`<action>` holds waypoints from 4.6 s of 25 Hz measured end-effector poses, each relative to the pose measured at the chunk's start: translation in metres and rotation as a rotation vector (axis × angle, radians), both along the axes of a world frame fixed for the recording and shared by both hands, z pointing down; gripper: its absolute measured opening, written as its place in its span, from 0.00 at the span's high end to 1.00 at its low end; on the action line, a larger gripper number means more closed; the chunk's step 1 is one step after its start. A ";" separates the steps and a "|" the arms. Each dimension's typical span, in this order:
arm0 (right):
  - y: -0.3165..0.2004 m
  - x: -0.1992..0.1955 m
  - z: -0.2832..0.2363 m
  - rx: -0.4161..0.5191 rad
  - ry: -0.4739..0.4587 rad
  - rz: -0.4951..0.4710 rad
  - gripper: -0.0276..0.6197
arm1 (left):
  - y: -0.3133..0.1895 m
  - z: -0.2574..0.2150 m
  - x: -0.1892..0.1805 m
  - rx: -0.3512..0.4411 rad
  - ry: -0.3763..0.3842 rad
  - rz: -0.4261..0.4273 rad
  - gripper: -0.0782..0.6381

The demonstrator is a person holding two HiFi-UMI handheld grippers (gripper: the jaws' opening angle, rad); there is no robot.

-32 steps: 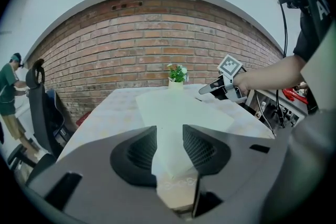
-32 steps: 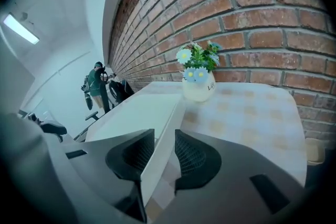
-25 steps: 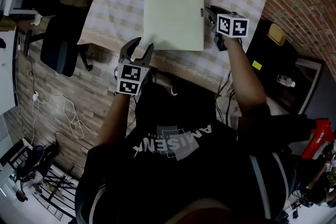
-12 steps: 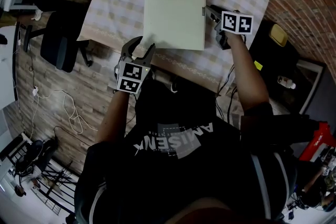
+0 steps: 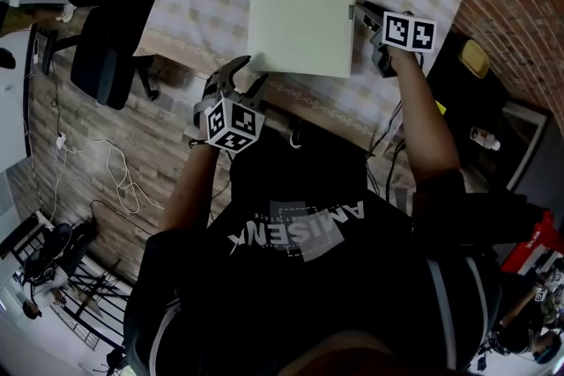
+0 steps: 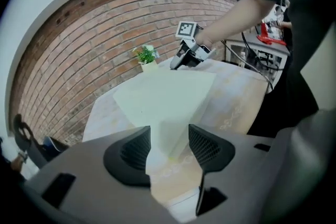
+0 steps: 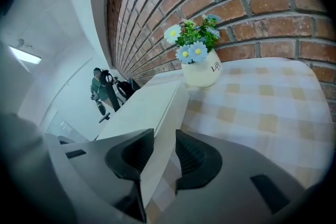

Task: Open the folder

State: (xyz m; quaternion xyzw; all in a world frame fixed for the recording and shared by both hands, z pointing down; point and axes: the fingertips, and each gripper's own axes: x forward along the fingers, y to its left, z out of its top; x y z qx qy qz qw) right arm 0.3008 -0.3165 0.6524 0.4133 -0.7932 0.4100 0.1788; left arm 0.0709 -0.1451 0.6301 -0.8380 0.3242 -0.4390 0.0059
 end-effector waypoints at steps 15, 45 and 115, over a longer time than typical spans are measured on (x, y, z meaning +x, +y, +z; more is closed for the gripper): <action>0.001 0.001 0.001 0.002 -0.004 0.002 0.71 | -0.008 -0.012 0.022 0.185 -0.260 0.180 0.57; 0.001 0.001 0.000 0.019 -0.003 0.011 0.70 | 0.004 -0.004 0.062 0.408 -0.412 0.539 0.70; 0.028 -0.043 -0.011 0.005 0.279 -0.021 0.89 | -0.030 -0.074 -0.060 0.187 0.394 -0.297 0.86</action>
